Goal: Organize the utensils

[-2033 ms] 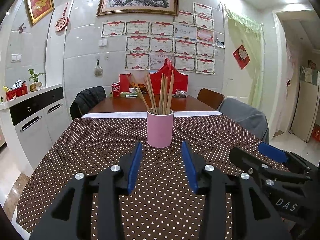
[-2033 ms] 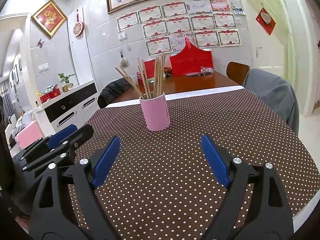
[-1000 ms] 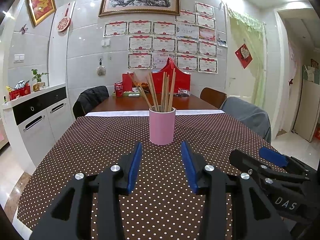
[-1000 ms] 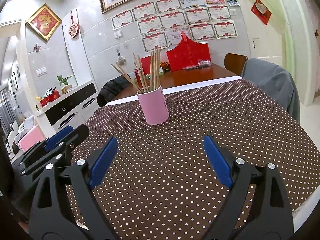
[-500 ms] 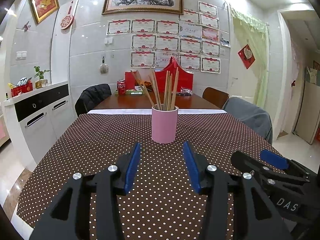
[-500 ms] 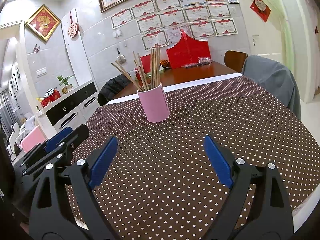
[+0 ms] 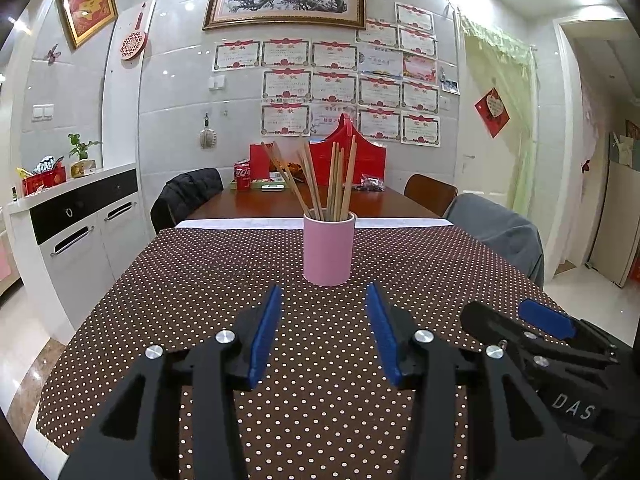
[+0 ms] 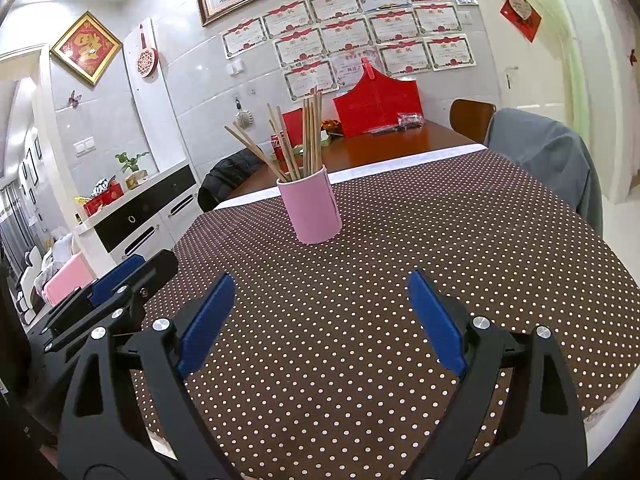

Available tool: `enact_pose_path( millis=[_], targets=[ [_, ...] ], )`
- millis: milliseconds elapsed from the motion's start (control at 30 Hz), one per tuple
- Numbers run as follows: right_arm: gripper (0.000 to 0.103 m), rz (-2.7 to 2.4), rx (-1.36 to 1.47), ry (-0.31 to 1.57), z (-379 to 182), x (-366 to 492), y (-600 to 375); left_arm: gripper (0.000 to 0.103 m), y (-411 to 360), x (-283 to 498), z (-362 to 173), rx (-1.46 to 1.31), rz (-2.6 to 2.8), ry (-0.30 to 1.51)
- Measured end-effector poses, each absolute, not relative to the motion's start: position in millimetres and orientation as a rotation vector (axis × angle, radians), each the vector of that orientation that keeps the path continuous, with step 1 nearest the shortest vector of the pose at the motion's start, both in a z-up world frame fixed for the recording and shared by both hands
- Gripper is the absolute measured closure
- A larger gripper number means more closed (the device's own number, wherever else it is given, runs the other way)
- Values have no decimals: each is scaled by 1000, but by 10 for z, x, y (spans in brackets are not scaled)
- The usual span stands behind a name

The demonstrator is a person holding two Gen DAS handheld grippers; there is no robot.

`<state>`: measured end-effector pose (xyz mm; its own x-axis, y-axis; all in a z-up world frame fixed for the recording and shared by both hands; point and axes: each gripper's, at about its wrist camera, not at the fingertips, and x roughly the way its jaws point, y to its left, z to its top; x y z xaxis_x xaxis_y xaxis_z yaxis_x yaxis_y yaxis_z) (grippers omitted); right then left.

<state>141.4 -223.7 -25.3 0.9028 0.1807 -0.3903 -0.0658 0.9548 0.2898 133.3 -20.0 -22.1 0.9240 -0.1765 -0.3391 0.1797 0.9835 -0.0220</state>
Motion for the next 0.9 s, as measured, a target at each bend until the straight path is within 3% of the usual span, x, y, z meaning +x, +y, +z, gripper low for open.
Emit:
enact_pose_path(
  millis=[900],
  targets=[
    [16,133,301,448,-290,1489,-2231,58,-245,1385,-230,7,-180,360]
  ],
)
